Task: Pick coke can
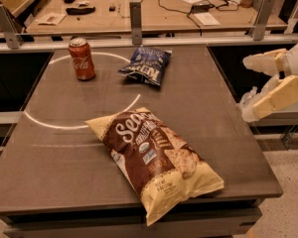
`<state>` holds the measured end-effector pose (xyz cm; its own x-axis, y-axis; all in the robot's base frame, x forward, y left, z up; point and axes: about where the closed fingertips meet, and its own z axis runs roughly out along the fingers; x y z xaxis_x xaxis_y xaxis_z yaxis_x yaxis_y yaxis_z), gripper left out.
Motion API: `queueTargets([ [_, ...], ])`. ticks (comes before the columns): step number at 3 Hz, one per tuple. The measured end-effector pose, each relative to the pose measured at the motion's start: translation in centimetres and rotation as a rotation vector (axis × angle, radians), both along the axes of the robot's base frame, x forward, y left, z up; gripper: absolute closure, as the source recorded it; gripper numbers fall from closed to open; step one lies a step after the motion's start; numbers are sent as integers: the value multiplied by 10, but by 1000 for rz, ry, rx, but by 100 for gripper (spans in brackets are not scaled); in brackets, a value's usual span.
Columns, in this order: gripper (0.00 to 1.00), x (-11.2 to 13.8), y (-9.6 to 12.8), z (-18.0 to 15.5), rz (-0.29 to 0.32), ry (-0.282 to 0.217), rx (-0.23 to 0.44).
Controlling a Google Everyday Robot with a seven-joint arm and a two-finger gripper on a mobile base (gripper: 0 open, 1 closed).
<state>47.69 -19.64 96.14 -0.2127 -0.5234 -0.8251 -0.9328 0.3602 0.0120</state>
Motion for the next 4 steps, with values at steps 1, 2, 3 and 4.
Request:
queueTargets([
  [1,0,8,4,-10,-14,13,14],
  [2,0,42,15,-18,-32,-4,11],
  [3,0,87,30,-16,-46,-63,-8],
  [4,0,128,50,-12,-55,-100,-8],
])
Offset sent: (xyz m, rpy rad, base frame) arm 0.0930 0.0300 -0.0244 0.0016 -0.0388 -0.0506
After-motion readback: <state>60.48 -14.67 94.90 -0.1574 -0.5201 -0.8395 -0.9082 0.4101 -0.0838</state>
